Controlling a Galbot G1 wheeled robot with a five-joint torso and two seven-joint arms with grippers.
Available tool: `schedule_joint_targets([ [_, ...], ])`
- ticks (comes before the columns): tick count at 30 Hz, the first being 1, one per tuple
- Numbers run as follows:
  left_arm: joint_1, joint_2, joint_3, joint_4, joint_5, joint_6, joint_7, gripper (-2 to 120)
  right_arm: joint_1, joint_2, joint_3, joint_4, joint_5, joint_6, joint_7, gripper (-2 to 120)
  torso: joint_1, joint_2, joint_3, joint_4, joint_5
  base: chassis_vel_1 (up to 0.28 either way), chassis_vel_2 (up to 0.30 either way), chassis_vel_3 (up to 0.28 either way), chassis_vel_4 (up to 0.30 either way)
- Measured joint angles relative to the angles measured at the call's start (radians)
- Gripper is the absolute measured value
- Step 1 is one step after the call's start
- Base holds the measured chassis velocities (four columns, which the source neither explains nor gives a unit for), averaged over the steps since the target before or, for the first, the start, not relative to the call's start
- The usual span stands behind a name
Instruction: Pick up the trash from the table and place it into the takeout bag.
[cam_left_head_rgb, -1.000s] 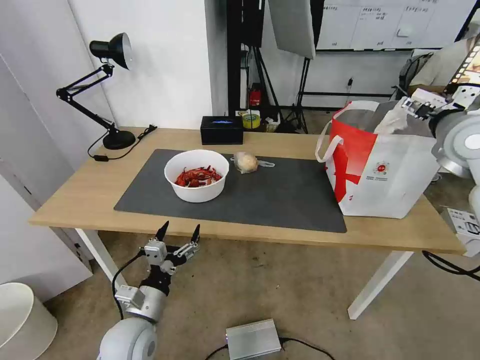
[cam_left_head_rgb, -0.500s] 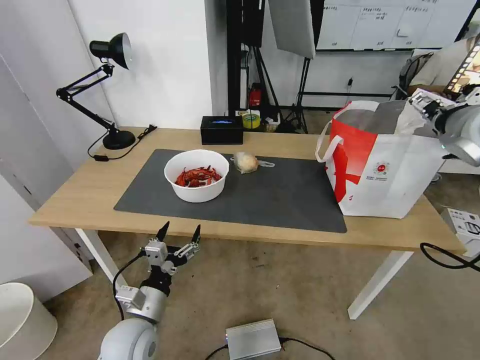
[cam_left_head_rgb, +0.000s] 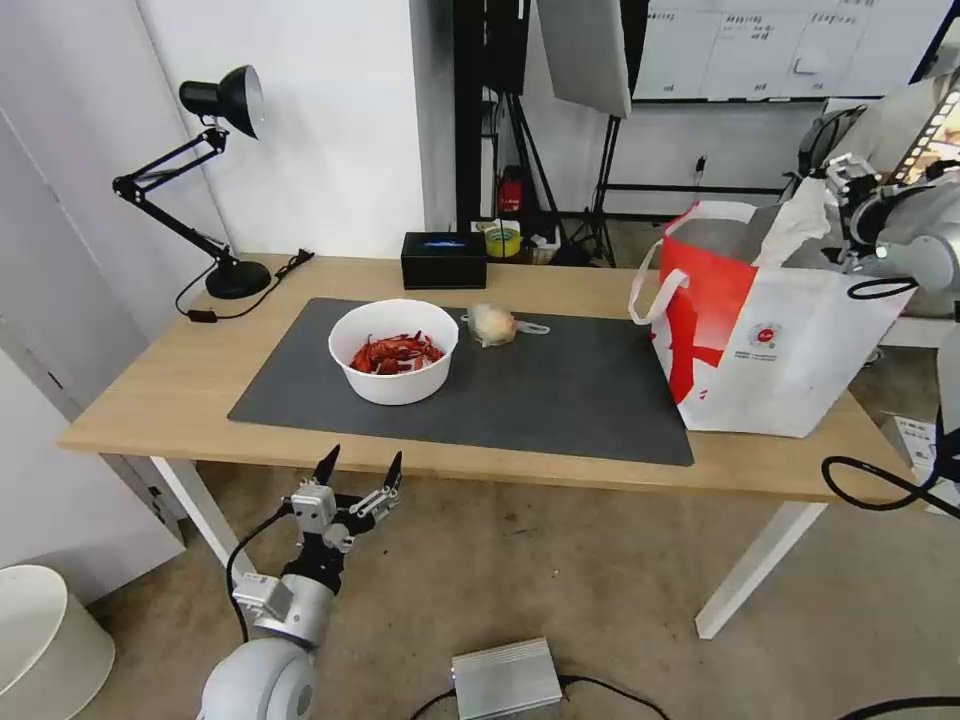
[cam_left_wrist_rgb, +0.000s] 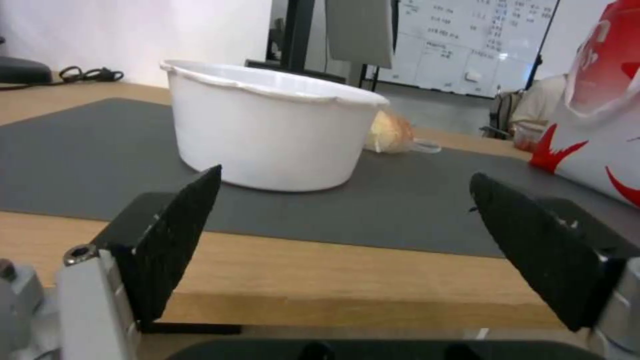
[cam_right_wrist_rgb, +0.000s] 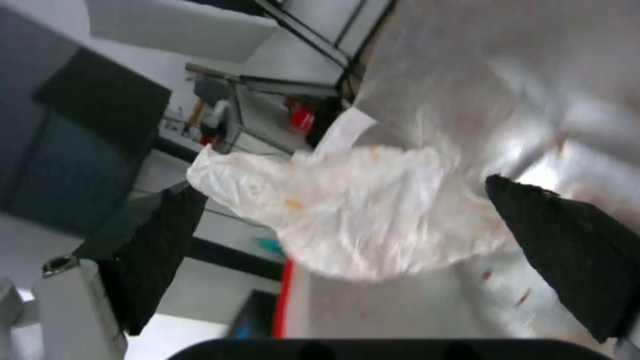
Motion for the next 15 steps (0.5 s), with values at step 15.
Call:
schedule_joint_targets([
  [15, -0.003, -0.001, 0.003, 0.009, -0.002, -0.002, 0.002, 100, 0.070, -0.002, -0.057, -0.025, -0.031, 0.010, 0.071, 100, 0.000, 0.000, 0.000, 0.0004, -0.0006, 0.000, 0.000, 0.000, 0.000],
])
